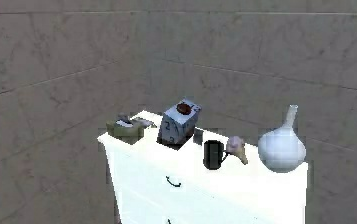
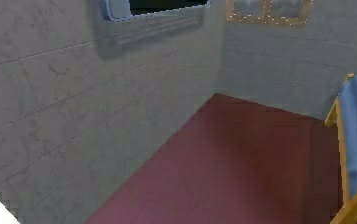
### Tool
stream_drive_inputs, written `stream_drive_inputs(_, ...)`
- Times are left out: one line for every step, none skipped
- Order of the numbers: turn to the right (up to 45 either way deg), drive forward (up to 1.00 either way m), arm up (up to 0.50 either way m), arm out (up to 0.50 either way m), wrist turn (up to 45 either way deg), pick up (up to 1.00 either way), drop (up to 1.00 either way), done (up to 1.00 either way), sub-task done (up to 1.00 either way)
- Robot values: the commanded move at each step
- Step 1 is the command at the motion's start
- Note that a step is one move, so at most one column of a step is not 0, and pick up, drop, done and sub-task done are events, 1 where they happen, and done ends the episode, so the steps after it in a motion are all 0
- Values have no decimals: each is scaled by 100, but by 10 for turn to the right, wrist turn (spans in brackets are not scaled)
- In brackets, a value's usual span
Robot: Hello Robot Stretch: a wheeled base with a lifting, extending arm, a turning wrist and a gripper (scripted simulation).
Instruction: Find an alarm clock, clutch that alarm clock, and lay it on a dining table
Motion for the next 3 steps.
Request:
stream_drive_inputs(-450, 0, 0, 0, 0, 0, 0, 0, 0)
stream_drive_inputs(-390, 0, 0, 0, 0, 0, 0, 0, 0)
stream_drive_inputs(0, 0, 50, 0, 0, 0, 0, 0, 0)
